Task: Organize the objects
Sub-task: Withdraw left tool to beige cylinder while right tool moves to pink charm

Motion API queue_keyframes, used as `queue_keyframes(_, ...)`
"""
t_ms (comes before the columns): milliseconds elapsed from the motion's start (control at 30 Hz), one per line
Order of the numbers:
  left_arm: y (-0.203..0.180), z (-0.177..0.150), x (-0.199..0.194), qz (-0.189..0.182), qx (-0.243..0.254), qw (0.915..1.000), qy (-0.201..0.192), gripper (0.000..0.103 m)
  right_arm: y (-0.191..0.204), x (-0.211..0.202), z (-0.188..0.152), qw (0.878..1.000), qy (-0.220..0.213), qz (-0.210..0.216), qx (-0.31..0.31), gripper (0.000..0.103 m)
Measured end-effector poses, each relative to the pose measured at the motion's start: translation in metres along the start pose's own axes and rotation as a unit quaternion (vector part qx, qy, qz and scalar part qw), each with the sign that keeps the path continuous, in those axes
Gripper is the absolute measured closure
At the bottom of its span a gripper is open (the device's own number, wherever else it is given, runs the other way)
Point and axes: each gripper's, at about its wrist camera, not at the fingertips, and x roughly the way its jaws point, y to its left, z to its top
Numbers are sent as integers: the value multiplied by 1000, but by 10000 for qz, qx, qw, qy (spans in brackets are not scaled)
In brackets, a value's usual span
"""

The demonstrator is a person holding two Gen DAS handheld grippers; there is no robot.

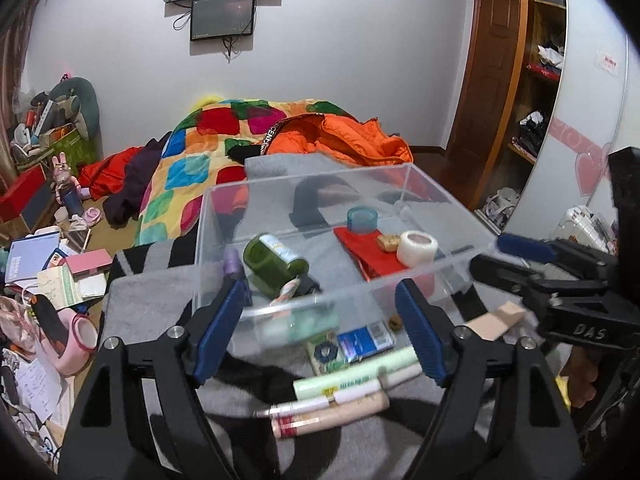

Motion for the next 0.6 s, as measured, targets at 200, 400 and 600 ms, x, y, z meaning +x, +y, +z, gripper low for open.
queue_keyframes(200, -2, -25, -4, 103, 98, 9998, 167, 18, 3, -21, -21, 10000, -14, -83, -28, 42)
queue_keyframes(400, 4, -54, 4, 110, -93, 9985, 533, 15, 2, -22, -48, 9996, 263, -17, 86, 42)
queue_keyframes(600, 7, -79, 5, 394, -203, 9974, 566, 6, 2, -15, -72, 9982, 571, -133, 79, 41)
